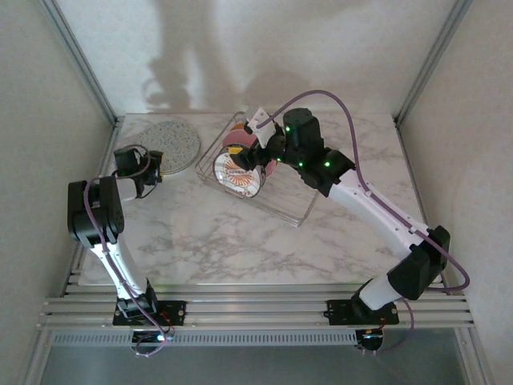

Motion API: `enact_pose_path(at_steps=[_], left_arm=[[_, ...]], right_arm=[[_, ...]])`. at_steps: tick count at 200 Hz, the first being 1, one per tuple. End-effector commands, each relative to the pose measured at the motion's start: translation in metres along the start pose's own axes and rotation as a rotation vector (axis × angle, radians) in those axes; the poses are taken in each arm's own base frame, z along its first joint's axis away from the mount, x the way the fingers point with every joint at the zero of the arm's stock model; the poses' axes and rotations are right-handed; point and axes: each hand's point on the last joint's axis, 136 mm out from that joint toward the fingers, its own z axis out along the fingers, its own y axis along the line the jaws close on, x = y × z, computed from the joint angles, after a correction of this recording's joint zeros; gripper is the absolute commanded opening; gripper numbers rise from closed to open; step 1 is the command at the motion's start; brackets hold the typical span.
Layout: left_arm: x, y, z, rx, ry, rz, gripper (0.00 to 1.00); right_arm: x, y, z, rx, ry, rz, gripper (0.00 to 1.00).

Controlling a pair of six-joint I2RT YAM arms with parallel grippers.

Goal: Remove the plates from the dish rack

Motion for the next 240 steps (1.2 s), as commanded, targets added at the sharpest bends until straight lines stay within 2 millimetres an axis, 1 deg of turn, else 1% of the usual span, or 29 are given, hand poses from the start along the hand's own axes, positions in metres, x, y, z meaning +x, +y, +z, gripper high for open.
enact_pose_path(at_steps=[1, 28, 49, 78, 120, 124, 128, 187, 195, 219, 240], left_arm=[[-0.005, -0.014, -0.008, -0.015, -0.006, 0.027, 0.58], [-0.006, -0.012, -0.007, -0.052, -0.002, 0.022, 0.63], [-0.006, -0.006, -0.006, -0.096, 0.004, 0.008, 0.65], [-0.005, -0.004, -0.003, -0.128, 0.009, -0.007, 0.66], [-0.001, -0.006, -0.003, -0.176, 0.005, -0.011, 0.71], [-0.001, -0.007, -0.003, -0.176, 0.006, -0.01, 0.78], [-0.001, -0.008, -0.004, -0.18, 0.006, -0.009, 0.79], [0.009, -0.01, -0.01, -0.2, 0.018, -0.019, 0.8], [0.009, -0.011, -0.01, -0.202, 0.02, -0.019, 0.8], [0.014, -0.012, -0.011, -0.21, 0.042, -0.011, 0.82], [0.018, -0.013, -0.014, -0.219, 0.056, -0.003, 0.84]], right_arm=[[-0.011, -0.001, 0.0, 0.004, -0.02, 0.014, 0.84], [-0.012, -0.001, 0.001, 0.003, -0.021, 0.016, 0.84], [-0.012, -0.001, 0.002, -0.002, -0.02, 0.018, 0.84], [-0.011, 0.0, 0.002, -0.009, -0.02, 0.021, 0.84], [-0.011, -0.004, 0.003, 0.015, -0.009, 0.026, 0.84], [-0.011, -0.005, 0.002, 0.019, -0.009, 0.026, 0.84], [-0.011, -0.005, 0.002, 0.022, -0.009, 0.027, 0.84], [-0.012, -0.011, 0.0, 0.054, 0.004, 0.033, 0.85], [-0.012, -0.013, -0.001, 0.064, 0.005, 0.04, 0.85], [-0.011, -0.03, -0.007, 0.107, 0.015, 0.073, 0.85], [-0.004, -0.046, -0.012, 0.152, 0.035, 0.091, 0.85]])
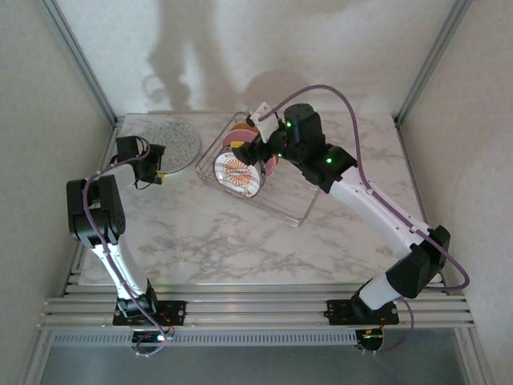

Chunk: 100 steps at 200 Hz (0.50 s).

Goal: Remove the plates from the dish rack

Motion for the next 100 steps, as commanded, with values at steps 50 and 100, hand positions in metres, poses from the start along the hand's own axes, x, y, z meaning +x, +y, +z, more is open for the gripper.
enact_pose_path(at_steps=[50, 100], left_arm=[[0.013, -0.015, -0.025, -0.018, 0.016, 0.033, 0.85], [0.018, -0.02, -0.039, -0.027, 0.003, 0.044, 0.86]], right_arm=[[0.016, -0.062, -0.02, 0.167, 0.056, 0.111, 0.84], [0.024, -0.075, -0.028, 0.194, 0.066, 0.141, 0.84]])
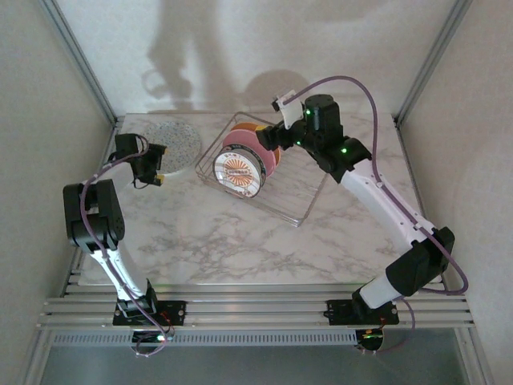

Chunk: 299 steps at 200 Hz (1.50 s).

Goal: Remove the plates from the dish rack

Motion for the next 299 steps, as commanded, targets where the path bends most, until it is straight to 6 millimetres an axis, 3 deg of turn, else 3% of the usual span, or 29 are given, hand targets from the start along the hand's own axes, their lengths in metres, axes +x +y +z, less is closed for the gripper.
enact_pose_path(at_steps=[1, 16, 42, 79, 98, 119, 138, 157, 209, 299], left_arm=[[0.005, -0.017, -0.02, 0.014, -0.019, 0.034, 0.86], [0.01, -0.028, -0.032, 0.038, -0.039, 0.046, 0.85], [0.029, -0.075, -0.073, 0.136, -0.121, 0.137, 0.85], [0.1, -0.153, -0.131, 0.371, -0.18, 0.35, 0.85], [0.143, -0.177, -0.158, 0.479, -0.183, 0.485, 0.85], [0.186, -0.191, -0.182, 0.557, -0.184, 0.654, 0.85], [0.223, -0.189, -0.193, 0.587, -0.169, 0.789, 0.85], [0.242, -0.18, -0.195, 0.589, -0.143, 0.826, 0.86], [0.258, -0.161, -0.189, 0.583, -0.088, 0.817, 0.85], [0.265, -0.157, -0.183, 0.572, -0.054, 0.821, 0.86]], right_arm=[[-0.003, -0.005, -0.01, 0.017, -0.009, 0.015, 0.84], [0.003, -0.012, -0.01, 0.025, 0.012, 0.019, 0.84], [0.024, -0.027, -0.003, 0.003, 0.073, 0.074, 0.82], [0.063, -0.034, 0.021, -0.05, 0.18, 0.09, 0.77], [0.077, -0.038, 0.036, -0.077, 0.216, 0.09, 0.74], [0.085, -0.045, 0.052, -0.102, 0.229, 0.098, 0.68], [0.091, -0.052, 0.067, -0.117, 0.242, 0.103, 0.62], [0.101, -0.058, 0.081, -0.118, 0.264, 0.112, 0.57], [0.114, -0.063, 0.107, -0.143, 0.29, 0.109, 0.49], [0.125, -0.062, 0.123, -0.172, 0.312, 0.108, 0.54]])
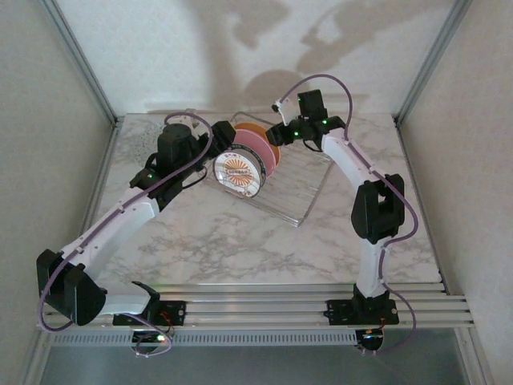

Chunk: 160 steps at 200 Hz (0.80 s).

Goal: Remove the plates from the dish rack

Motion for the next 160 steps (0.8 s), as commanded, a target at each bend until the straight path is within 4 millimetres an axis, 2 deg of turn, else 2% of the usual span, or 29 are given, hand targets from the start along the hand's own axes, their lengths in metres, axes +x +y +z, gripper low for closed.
enact_pose_path(at_steps=[1, 50, 105, 160], left_arm=[[0.0, -0.006, -0.002, 0.02, -0.003, 0.015, 0.85], [0.002, -0.004, 0.0, 0.015, 0.0, 0.007, 0.86], [0.002, -0.003, 0.0, 0.015, 0.0, 0.0, 0.85], [0.002, -0.003, 0.002, 0.015, 0.0, -0.004, 0.85]], right_arm=[[-0.004, 0.003, 0.002, -0.027, -0.003, -0.021, 0.54], [0.005, 0.001, 0.014, -0.05, 0.019, -0.023, 0.54], [0.005, -0.004, 0.025, -0.066, 0.02, -0.02, 0.45], [0.008, -0.005, 0.031, -0.081, 0.027, -0.04, 0.44]])
